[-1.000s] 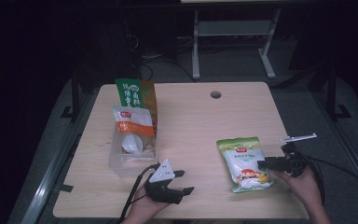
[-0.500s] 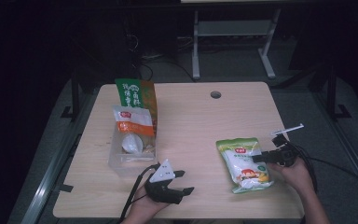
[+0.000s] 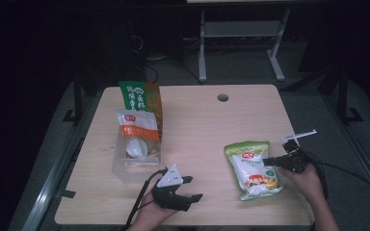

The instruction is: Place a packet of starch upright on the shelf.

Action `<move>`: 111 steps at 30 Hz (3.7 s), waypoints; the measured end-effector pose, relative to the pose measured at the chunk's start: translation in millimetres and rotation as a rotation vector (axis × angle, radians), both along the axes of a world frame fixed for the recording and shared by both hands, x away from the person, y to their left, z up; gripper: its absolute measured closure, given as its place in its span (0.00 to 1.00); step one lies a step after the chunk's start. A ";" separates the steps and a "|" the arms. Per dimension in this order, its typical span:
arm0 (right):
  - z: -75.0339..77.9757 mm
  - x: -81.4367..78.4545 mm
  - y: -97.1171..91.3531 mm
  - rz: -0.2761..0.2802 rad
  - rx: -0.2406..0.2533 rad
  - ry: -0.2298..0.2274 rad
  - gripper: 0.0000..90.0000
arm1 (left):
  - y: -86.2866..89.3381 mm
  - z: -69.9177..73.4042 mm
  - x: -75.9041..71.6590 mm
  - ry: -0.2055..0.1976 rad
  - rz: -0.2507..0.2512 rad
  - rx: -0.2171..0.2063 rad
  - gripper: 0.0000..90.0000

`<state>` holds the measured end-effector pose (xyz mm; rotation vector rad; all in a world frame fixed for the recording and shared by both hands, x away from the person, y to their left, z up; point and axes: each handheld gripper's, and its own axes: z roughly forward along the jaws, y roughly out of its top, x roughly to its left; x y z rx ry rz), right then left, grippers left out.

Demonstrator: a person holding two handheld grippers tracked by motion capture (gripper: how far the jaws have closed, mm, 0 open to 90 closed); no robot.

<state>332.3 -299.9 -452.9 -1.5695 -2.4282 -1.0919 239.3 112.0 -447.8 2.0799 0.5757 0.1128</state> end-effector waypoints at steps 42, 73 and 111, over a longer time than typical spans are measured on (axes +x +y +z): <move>99.5 -37.1 58.7 0.199 0.138 -0.388 0.99 | -67.1 17.3 79.6 0.154 0.006 -0.214 0.88; 54.8 -40.4 67.8 0.241 0.140 -0.376 0.76 | -62.7 30.1 73.4 -0.060 0.034 -0.021 0.93; 48.6 -45.2 72.1 0.190 0.110 -0.368 0.96 | -50.3 26.3 63.7 -0.046 0.028 -0.005 0.63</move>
